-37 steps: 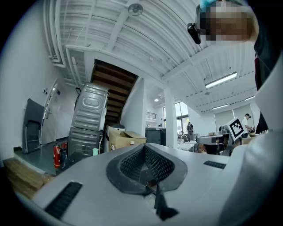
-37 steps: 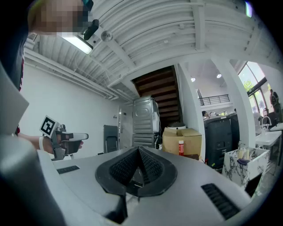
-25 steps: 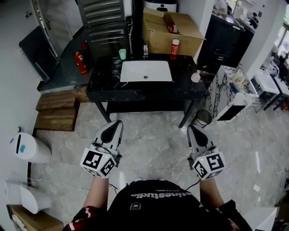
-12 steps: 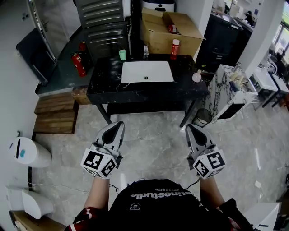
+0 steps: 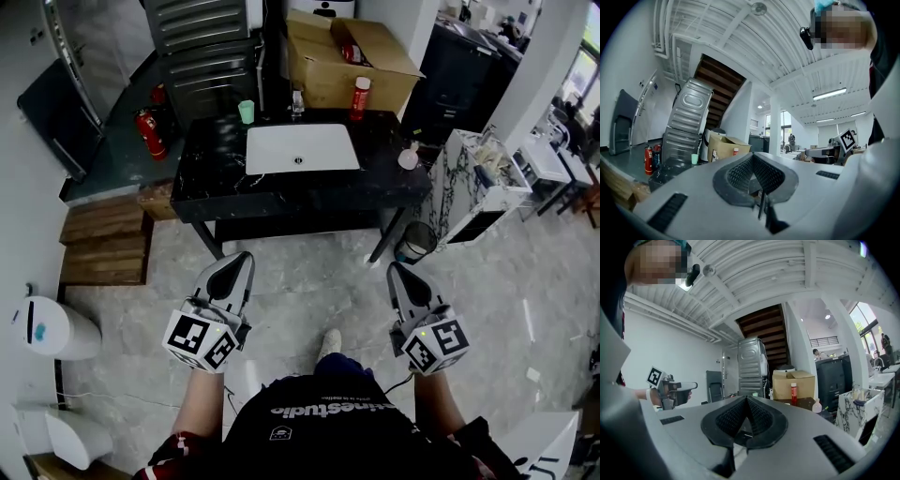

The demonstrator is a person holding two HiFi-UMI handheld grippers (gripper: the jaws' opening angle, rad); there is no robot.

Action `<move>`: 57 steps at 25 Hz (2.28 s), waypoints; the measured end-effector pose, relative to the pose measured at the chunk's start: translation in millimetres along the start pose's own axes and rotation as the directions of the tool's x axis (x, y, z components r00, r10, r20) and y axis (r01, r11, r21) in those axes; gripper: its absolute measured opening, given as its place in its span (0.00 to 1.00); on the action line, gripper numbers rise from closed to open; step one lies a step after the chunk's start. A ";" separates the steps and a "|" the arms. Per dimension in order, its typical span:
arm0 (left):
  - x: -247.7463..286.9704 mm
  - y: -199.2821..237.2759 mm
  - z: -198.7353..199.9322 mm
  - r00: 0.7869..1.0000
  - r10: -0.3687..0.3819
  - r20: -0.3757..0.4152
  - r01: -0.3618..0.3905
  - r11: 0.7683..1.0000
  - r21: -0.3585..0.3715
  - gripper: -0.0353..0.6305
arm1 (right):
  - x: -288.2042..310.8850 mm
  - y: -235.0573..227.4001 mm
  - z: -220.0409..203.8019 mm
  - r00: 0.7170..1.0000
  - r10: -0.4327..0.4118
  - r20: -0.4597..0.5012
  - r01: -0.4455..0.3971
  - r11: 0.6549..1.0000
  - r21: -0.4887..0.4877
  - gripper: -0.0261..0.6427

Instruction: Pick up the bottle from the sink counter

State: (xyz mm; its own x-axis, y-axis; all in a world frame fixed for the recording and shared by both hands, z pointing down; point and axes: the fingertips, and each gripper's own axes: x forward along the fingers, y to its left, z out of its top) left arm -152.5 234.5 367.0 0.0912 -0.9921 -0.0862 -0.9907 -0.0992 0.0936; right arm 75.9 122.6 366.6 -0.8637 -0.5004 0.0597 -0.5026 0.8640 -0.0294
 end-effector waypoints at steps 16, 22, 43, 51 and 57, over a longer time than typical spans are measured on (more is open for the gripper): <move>253.8 90.8 -7.1 0.999 0.037 0.013 -0.038 0.999 0.029 0.07 | 209.7 -176.9 13.4 0.992 0.118 0.043 -0.117 0.993 -0.009 0.09; 338.6 100.5 -8.6 0.999 0.040 0.010 -0.041 0.998 0.041 0.07 | 266.5 -241.3 26.8 0.989 0.144 0.046 -0.144 0.990 -0.001 0.09; 481.8 122.5 -52.1 0.983 -0.175 -0.058 0.175 0.985 0.004 0.07 | 337.4 -317.5 12.9 0.998 -0.065 0.025 0.064 0.997 0.032 0.10; 582.2 57.0 -91.6 0.924 -0.378 -0.059 0.379 0.925 0.006 0.08 | 319.1 -408.9 -22.1 0.958 -0.287 -0.003 0.287 0.958 0.028 0.10; 647.7 21.9 -138.6 0.894 -0.441 -0.080 0.442 0.897 -0.003 0.08 | 326.5 -475.5 -73.0 0.915 -0.400 -0.059 0.401 0.916 0.013 0.28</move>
State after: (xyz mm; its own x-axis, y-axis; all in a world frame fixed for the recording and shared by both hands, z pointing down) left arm -101.1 -420.9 450.7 0.5265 -0.8493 -0.0390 -0.8479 -0.5279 0.0491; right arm 35.6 -447.5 472.8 -0.5867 -0.8001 0.1249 -0.8075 0.5897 -0.0156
